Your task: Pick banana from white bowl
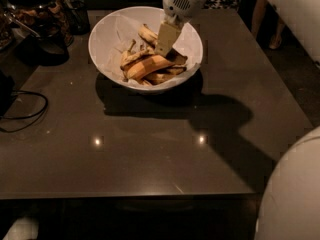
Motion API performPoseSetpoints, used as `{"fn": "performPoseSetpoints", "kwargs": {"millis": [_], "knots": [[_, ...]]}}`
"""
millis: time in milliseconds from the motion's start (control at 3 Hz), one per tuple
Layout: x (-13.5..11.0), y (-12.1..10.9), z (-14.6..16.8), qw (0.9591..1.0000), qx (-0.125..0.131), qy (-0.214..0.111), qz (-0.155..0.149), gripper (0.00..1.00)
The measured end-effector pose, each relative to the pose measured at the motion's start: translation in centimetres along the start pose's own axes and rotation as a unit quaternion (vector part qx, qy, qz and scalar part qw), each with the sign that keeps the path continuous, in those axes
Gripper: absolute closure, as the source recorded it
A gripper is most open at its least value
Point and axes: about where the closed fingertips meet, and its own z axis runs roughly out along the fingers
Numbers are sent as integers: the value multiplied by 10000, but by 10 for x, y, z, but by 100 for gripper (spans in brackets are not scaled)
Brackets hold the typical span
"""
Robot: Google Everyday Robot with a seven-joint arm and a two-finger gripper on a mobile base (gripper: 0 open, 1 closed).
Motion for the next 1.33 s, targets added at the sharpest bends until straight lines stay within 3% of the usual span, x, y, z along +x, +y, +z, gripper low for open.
{"fn": "performPoseSetpoints", "kwargs": {"millis": [333, 1000, 1333], "knots": [[6, 28, -30, 9996, -62, 222, -133, 100], [3, 32, -37, 9996, -37, 195, -211, 100], [-4, 47, -52, 9989, -84, 141, -437, 100]]}}
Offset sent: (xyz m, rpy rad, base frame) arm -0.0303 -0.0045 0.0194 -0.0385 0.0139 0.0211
